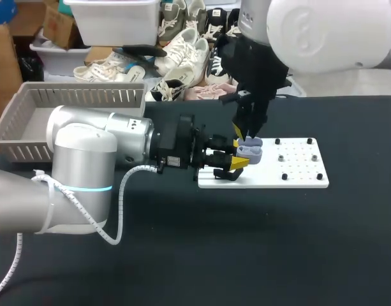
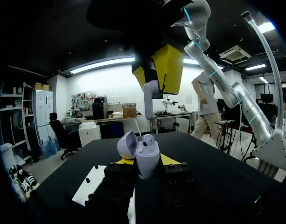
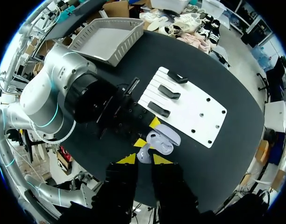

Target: Pick up each earbud case from the left stands, insert the matching earbuds, close the lid, and place the case in the box.

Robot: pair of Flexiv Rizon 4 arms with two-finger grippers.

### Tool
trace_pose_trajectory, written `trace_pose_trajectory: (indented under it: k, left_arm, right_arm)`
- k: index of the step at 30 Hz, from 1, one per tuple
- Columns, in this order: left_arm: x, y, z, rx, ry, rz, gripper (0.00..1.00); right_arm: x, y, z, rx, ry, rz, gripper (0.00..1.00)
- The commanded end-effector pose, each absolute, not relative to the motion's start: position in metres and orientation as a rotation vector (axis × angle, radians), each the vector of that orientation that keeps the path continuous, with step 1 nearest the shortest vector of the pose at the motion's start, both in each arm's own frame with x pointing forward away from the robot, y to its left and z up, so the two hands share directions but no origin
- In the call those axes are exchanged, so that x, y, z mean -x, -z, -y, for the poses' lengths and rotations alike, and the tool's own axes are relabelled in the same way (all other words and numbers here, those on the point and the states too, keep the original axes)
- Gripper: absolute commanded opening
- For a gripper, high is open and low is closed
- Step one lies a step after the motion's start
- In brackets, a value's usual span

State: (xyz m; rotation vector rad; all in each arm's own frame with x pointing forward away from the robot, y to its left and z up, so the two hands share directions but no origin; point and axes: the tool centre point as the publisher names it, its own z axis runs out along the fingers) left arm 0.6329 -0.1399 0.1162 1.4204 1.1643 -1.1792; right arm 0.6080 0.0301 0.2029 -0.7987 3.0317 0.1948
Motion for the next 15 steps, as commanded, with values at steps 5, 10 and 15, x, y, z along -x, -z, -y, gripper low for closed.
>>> trace_pose_trajectory:
  k: [5,10,15]
  left_arm:
    - [-0.6339,-0.1159,0.1401,-1.422,1.181,-1.163,0.0]
    - [-0.6339,-0.1159,0.1401,-1.422,1.181,-1.163,0.0]
    - [-0.6339,-0.1159,0.1401,-1.422,1.181,-1.163,0.0]
  right_arm:
    - [-0.6049,-0.2027,-0.0287,0.792,-0.194,-3.025,0.0]
    - [-0.6059,-0.2007,-0.0289,0.784,-0.208,-3.015,0.0]
    - [-0.6058,-0.1973,-0.0302,0.791,-0.208,-3.007,0.0]
